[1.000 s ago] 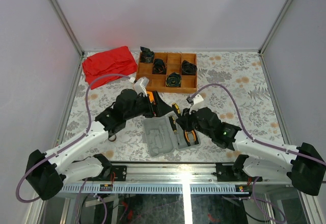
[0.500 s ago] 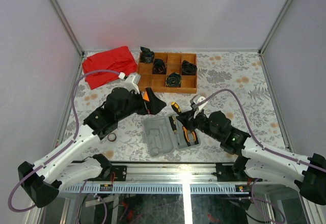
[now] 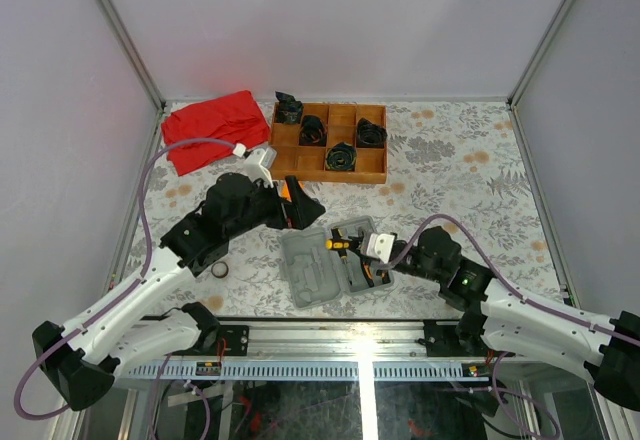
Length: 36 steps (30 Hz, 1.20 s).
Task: Sort the tools into containers
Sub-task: Pick up the screwdriver from the center of the board.
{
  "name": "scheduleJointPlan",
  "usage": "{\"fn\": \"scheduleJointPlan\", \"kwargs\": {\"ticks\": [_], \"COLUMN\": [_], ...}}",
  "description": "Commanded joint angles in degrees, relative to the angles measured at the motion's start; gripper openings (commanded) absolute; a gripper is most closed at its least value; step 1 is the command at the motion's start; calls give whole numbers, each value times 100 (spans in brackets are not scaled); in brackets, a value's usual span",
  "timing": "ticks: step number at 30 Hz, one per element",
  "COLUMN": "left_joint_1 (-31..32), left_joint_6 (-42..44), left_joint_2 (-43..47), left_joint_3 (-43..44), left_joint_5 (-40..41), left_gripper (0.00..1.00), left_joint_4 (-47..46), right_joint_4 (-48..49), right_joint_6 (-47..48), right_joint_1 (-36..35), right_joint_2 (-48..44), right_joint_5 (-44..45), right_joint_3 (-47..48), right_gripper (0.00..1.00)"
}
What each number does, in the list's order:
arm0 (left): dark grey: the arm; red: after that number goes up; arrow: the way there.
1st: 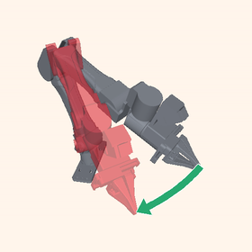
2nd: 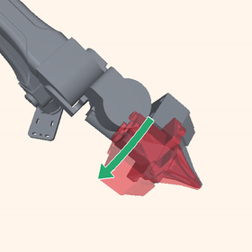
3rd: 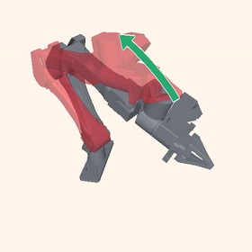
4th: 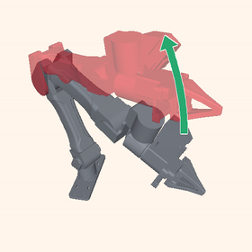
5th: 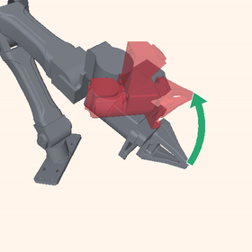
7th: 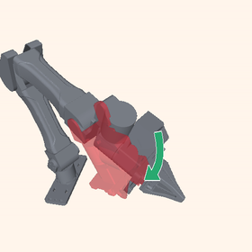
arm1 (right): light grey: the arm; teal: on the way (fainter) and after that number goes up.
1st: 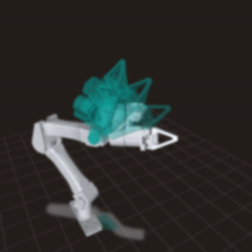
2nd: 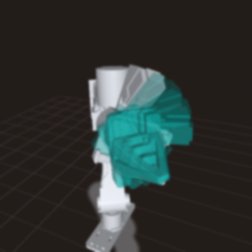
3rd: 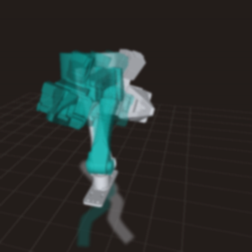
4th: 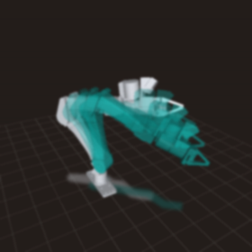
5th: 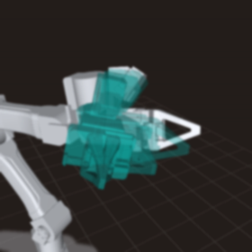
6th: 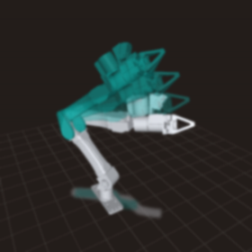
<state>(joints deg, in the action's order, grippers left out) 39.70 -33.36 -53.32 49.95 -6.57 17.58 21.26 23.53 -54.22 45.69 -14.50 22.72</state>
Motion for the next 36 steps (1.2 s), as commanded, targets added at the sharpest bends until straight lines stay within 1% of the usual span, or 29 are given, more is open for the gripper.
{"fn": "scheduleJointPlan", "kwargs": {"ticks": [1,6,10,14,18,23,26,28,32,36], "left_joint_1": [-25,-26,-25,30,168,403,547,653,808,921], "left_joint_6": [159,285,428,572,721,683,644,621,659,680], "left_joint_2": [62,-27,-169,-386,-604,-850,-1016,-1112,-1351,-1454], "left_joint_3": [25,60,85,86,102,27,2,-23,-43,-71], "left_joint_5": [-431,-851,-1310,-1832,-2082,-2011,-1982,-1972,-2098,-2160], "left_gripper": [100,100,99,96,94,94,91,89,71,62], "left_joint_4": [-115,-131,-113,-116,-9,26,-4,-58,-80,-80], "right_joint_4": [-1024,-2262,-2746,-2749,-2630,-2693,-2741,-2652,-2432,-2381], "right_joint_6": [1782,2539,3165,3684,3966,4159,4303,4339,4376,4434], "right_joint_1": [8,16,15,14,16,9,12,14,16,16], "right_joint_2": [-30,311,393,324,274,494,648,698,704,704], "right_joint_5": [-227,-79,-121,-133,-138,-75,-66,-32,21,136], "right_joint_3": [491,1052,1178,1109,1101,1322,1463,1506,1545,1584], "right_gripper": [0,0,0,0,0,0,0,0,0,0]}}
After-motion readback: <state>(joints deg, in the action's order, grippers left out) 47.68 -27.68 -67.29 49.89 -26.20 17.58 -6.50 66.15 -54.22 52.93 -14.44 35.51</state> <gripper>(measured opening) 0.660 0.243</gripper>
